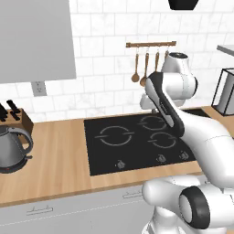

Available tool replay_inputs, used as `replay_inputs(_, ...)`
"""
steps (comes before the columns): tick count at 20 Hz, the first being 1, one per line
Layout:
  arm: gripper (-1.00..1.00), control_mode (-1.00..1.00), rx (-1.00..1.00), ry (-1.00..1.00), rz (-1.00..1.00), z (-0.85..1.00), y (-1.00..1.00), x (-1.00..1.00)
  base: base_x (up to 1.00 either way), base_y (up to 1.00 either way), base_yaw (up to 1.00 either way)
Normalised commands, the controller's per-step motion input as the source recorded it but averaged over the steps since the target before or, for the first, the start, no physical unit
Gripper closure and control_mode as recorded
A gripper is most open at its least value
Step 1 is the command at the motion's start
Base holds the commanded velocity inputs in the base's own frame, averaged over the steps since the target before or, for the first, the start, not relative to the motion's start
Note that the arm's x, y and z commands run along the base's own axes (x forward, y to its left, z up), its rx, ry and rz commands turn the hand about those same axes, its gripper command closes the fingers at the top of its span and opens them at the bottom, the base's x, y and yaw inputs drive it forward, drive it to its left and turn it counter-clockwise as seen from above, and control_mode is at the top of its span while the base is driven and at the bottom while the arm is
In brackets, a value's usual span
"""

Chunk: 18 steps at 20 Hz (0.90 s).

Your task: Navigate to the sink.

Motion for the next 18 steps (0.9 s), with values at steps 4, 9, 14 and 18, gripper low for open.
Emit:
replay_inputs(4, -1.0, -1.0, -0.01, -0.11, 0.0, 0.0, 0.01, -0.68, 0.0, 0.0, 0.0)
replay_inputs(9, -1.0, -1.0, -0.1, -0.29, 0.01, 0.0, 0.17, -1.0, 0.0, 0.0, 0.0)
replay_inputs(14, -1.0, -1.0, -0.05, -0.29, 0.0, 0.01, 0.04, -0.87, 0.0, 0.0, 0.0)
replay_inputs(18, -1.0, 1.0, 0.0, -0.09, 0.0, 0.0, 0.0, -0.33, -0.33, -0.15, 0.0)
